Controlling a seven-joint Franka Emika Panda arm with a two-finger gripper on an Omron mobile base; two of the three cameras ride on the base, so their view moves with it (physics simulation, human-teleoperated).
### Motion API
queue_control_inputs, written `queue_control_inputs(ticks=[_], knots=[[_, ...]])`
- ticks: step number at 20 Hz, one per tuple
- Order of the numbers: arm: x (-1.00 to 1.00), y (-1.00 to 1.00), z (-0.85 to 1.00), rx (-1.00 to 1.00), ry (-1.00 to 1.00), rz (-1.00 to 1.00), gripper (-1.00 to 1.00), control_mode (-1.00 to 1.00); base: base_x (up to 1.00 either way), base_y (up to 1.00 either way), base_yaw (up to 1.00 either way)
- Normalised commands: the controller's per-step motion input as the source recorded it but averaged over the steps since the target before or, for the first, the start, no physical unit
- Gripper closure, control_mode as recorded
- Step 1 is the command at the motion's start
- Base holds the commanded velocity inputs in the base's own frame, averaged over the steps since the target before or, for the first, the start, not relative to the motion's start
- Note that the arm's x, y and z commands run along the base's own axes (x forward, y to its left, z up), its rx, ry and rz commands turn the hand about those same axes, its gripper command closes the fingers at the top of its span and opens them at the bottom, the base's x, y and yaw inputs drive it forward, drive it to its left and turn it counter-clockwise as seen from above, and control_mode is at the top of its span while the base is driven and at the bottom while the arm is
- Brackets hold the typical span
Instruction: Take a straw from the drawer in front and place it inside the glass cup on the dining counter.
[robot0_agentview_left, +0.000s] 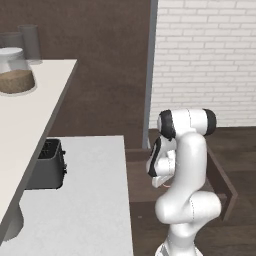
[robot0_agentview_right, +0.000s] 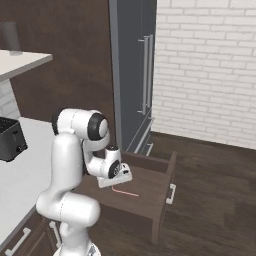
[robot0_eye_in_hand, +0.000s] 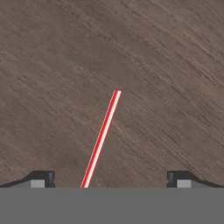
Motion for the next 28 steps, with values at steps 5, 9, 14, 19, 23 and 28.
queue_control_inputs(ticks=[5, 9, 14, 19, 23, 28], knots=[[0.05, -0.09, -0.52, 0.02, 0.17, 0.00, 1.00, -1.00, 0.00, 0.00, 0.00], [0.00, -0.22, -0.37, 0.07, 0.13, 0.00, 1.00, -1.00, 0.00, 0.00, 0.00], [-0.04, -0.32, -0.23, 0.06, 0.04, 0.00, 1.00, -1.00, 0.00, 0.00, 0.00], [-0.19, -0.16, -0.01, 0.05, 0.00, 0.00, 1.00, -1.00, 0.00, 0.00, 0.00], [-0.69, 0.00, 0.88, 0.13, -0.13, 0.00, 1.00, -1.00, 0.00, 0.00, 0.00], [-0.51, 0.14, 1.00, 0.11, -0.18, 0.00, 1.00, -1.00, 0.00, 0.00, 0.00]])
